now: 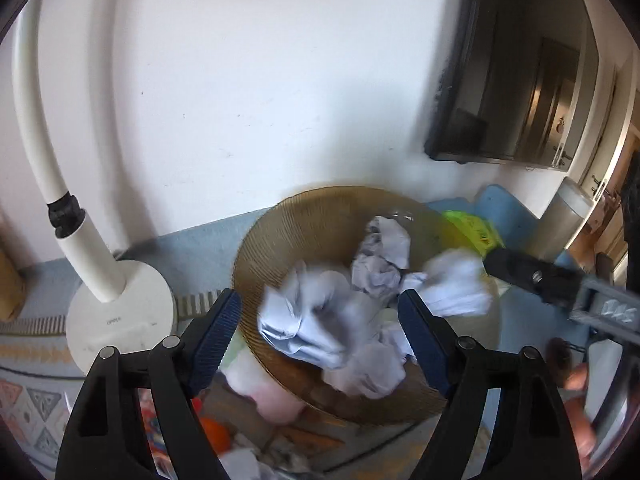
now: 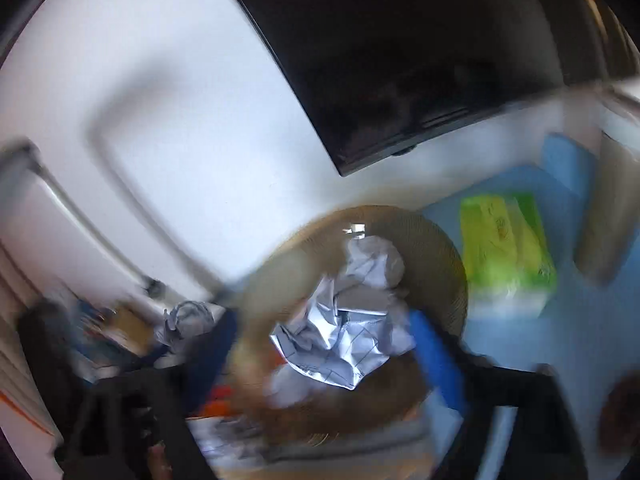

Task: Organize objects
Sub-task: 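Carry both paper balls over the gold bowl and open both grippers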

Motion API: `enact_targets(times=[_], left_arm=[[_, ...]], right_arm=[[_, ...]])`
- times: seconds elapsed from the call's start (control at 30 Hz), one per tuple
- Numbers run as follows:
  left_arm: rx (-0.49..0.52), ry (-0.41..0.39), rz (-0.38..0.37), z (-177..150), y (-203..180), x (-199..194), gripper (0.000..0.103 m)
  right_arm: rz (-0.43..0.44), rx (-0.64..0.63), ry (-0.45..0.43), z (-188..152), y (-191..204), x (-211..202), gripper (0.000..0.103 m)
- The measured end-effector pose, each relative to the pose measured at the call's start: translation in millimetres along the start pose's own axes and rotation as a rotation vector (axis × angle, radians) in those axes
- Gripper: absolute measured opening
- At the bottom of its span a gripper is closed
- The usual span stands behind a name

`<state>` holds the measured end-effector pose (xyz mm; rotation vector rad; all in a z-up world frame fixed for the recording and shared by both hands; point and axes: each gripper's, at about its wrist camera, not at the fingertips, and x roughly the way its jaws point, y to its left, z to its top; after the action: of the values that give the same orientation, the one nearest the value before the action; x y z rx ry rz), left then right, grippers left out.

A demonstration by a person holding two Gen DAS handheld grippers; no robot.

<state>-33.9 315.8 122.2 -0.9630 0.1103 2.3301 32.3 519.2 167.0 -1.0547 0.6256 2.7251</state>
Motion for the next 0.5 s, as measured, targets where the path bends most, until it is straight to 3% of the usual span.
enact_targets(times=[0.1, 0.17, 0.2, 0.27, 0.37, 0.5], left_arm=[[-0.035, -0.038, -0.122, -20, 19, -38, 0.079], [-0.034, -0.088, -0.146, -42, 30, -82, 0.080], [-0.025, -0.117, -0.146, -54, 36, -102, 0.087], [-0.005, -0.171, -0.067, -92, 53, -141, 0.103], [-0.001, -0.187, 0.122, -150, 88, -174, 0.103], [-0.153, -0.089, 0.280, -211, 159, -167, 0.102]], right_arm=[[0.109, -0.032, -0.015, -30, -15, -25, 0.088], [0.163, -0.087, 0.015, -62, -13, -44, 0.088], [0.199, -0.113, 0.029, -83, -11, -53, 0.090], [0.274, -0.117, 0.060, -121, -3, -64, 0.100], [0.358, -0.124, 0.110, -165, 26, -64, 0.103], [0.211, -0.222, 0.061, -193, 65, -54, 0.103]])
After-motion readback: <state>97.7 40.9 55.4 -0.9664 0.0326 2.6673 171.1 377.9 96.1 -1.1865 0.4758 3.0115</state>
